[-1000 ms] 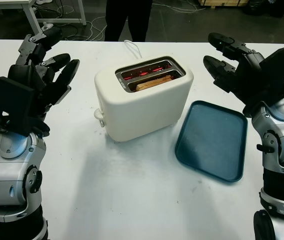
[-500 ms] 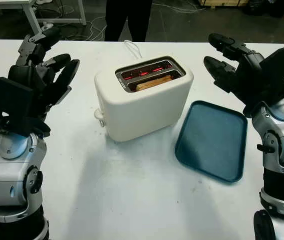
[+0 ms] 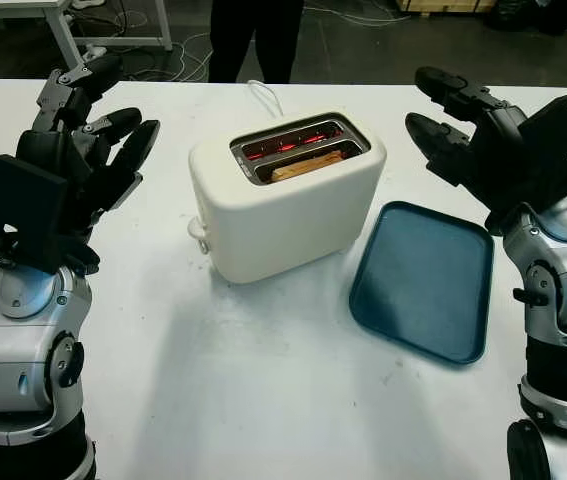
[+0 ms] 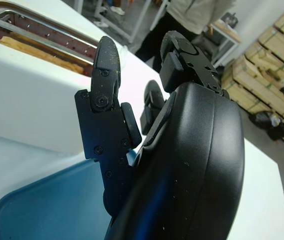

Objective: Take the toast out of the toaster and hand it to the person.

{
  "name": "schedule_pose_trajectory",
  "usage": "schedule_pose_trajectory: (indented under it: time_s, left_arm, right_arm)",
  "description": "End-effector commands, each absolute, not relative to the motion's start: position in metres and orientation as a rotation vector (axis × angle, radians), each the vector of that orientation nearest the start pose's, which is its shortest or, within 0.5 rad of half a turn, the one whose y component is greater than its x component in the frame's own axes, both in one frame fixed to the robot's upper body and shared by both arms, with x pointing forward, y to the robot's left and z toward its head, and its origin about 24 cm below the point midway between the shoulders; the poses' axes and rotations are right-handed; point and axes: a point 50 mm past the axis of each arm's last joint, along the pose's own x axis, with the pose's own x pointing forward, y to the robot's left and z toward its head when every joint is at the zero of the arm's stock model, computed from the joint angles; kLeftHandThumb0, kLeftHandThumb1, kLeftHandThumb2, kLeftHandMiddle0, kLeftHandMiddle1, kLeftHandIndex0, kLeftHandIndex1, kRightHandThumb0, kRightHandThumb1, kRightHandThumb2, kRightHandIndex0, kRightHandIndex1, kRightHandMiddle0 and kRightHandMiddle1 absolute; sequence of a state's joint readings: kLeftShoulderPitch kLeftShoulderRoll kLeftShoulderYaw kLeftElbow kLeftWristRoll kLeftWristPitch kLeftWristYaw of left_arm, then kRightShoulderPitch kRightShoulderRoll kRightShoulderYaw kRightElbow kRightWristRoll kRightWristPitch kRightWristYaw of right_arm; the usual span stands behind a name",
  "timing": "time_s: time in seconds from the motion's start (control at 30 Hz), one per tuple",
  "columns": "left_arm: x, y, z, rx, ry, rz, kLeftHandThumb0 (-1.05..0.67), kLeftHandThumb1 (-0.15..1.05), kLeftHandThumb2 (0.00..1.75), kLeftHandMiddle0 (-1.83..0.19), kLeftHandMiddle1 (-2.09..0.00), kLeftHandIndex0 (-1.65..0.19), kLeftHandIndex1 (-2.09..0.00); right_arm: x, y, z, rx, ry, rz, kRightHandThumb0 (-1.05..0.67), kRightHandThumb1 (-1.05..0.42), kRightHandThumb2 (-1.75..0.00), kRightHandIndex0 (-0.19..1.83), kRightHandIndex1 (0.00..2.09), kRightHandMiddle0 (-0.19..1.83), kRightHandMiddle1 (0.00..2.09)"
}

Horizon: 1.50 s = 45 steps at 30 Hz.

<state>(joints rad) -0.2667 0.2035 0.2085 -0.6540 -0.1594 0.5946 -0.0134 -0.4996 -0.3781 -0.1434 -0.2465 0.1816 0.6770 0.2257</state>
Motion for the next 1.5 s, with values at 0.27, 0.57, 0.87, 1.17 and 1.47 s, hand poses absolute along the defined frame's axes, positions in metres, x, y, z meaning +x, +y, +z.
schedule_pose_trajectory:
  time_s: [0.27,0.57,0.87,1.17,1.47]
  left_arm:
    - [0.2488,0.1894,0.2064,0.064,-0.35,0.036,-0.61,0.92,0.26,0.0,-0.86,-0.04,-0.72]
    - [0.2486,0.1901,0.2059,0.069,-0.354,0.034,-0.62,0.92,0.25,0.0,-0.87,-0.04,-0.73]
    - [0.249,0.1893,0.2064,0.061,-0.352,0.035,-0.62,0.92,0.24,0.0,-0.87,-0.04,-0.73]
    - [0.2492,0.1894,0.2072,0.071,-0.351,0.032,-0.62,0.92,0.25,0.0,-0.87,-0.04,-0.72]
    - [0.2503,0.1894,0.2072,0.075,-0.357,0.029,-0.62,0.92,0.25,0.0,-0.88,-0.05,-0.72]
  right_arm:
    - [0.311,-0.1943,0.1988,-0.196,-0.095,0.177,-0.44,-0.92,-0.4,0.35,0.02,0.36,0.01]
    - [0.3108,-0.1936,0.1996,-0.18,-0.105,0.184,-0.43,-0.92,-0.42,0.35,0.02,0.35,0.0]
    - [0.3109,-0.1942,0.2,-0.181,-0.099,0.175,-0.44,-0.92,-0.4,0.36,0.02,0.37,0.01]
    - [0.3116,-0.1939,0.201,-0.18,-0.1,0.177,-0.43,-0.92,-0.41,0.35,0.02,0.36,0.0]
    - [0.312,-0.1935,0.2013,-0.166,-0.097,0.181,-0.41,-0.92,-0.41,0.34,0.01,0.36,0.01]
